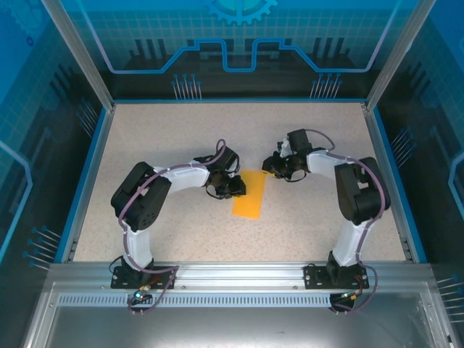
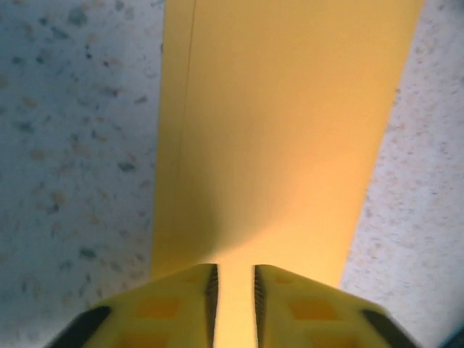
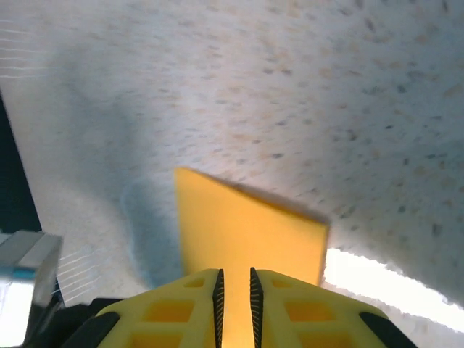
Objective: Fold a paper plane with a square sheet of paper (pick it up from the middle)
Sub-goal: Fold the square sheet of paper in half at the center of the table, then fold the triangle a second time at the center of the table.
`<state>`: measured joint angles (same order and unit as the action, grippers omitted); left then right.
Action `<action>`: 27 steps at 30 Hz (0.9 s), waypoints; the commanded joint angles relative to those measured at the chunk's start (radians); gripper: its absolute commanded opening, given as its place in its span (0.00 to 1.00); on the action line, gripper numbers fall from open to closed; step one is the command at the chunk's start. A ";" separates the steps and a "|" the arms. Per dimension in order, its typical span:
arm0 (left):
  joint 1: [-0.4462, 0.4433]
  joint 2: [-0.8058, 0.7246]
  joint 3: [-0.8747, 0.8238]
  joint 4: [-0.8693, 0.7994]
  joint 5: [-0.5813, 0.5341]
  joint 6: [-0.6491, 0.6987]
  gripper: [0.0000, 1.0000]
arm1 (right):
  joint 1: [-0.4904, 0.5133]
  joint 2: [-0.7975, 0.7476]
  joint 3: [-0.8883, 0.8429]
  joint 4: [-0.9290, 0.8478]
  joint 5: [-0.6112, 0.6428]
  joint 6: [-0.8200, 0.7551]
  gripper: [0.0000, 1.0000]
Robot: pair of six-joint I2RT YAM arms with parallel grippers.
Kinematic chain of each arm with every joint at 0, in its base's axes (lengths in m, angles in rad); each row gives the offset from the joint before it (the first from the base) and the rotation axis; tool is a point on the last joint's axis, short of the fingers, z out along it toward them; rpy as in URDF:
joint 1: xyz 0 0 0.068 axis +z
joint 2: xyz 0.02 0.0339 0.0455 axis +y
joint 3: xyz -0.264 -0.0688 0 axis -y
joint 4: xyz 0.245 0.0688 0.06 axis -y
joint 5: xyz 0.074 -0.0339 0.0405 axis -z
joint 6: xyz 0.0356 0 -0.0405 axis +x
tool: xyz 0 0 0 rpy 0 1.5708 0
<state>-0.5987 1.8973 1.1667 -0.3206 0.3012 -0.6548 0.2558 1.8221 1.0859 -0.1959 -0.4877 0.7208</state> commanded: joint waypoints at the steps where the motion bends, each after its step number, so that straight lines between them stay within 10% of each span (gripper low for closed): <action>1: 0.010 -0.121 0.051 -0.032 0.051 0.005 0.36 | 0.023 -0.141 -0.035 -0.108 0.043 -0.062 0.21; 12: 0.168 -0.213 -0.131 0.113 0.224 -0.051 0.53 | 0.217 -0.284 -0.250 -0.118 0.196 0.003 0.27; 27: 0.159 -0.129 -0.145 0.165 0.280 -0.081 0.56 | 0.242 -0.221 -0.298 0.008 0.121 0.075 0.39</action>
<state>-0.4286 1.7435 1.0153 -0.1646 0.5430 -0.7177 0.4801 1.5700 0.7906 -0.2150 -0.3336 0.7784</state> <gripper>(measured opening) 0.559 0.384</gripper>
